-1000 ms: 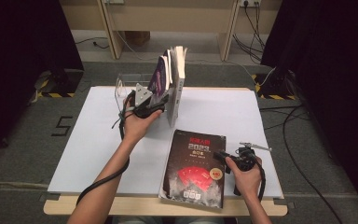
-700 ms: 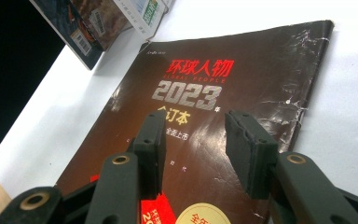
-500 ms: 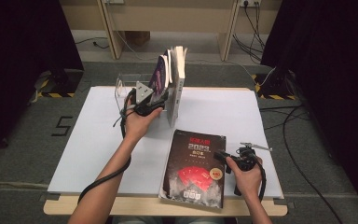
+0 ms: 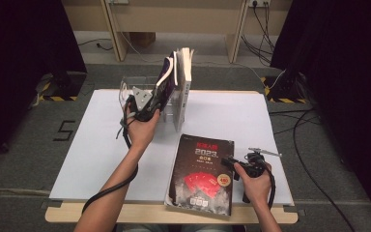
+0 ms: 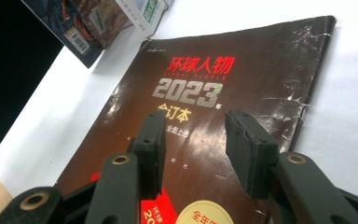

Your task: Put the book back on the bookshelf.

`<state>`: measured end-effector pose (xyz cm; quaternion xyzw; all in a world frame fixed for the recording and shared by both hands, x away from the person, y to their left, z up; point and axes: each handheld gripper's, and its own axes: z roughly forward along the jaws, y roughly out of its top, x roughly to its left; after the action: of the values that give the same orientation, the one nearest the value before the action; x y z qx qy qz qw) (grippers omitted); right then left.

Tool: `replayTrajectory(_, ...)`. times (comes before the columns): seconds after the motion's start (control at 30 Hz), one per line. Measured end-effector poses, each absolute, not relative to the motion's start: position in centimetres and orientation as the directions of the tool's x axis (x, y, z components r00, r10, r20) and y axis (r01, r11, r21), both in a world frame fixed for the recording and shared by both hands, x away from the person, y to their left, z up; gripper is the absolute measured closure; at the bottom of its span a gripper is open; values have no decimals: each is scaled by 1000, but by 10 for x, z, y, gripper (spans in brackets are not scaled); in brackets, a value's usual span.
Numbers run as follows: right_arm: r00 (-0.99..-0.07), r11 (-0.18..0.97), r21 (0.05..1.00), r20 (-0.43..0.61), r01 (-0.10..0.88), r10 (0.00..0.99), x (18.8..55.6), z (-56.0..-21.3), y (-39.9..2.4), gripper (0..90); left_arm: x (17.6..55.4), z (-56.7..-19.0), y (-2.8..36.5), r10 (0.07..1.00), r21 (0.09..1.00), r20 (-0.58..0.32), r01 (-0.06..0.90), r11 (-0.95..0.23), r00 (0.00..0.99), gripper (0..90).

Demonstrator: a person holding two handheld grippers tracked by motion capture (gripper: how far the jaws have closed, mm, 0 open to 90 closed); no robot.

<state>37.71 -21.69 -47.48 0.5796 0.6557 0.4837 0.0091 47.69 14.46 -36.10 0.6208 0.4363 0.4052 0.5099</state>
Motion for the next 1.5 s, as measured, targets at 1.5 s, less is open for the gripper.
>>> replayTrajectory(1.5, -324, -141, 636, 555, 758, 766, 379, -478, -220, 585, 538, -345, 152, 988, 999, 23, 34, -29, 153, 819)
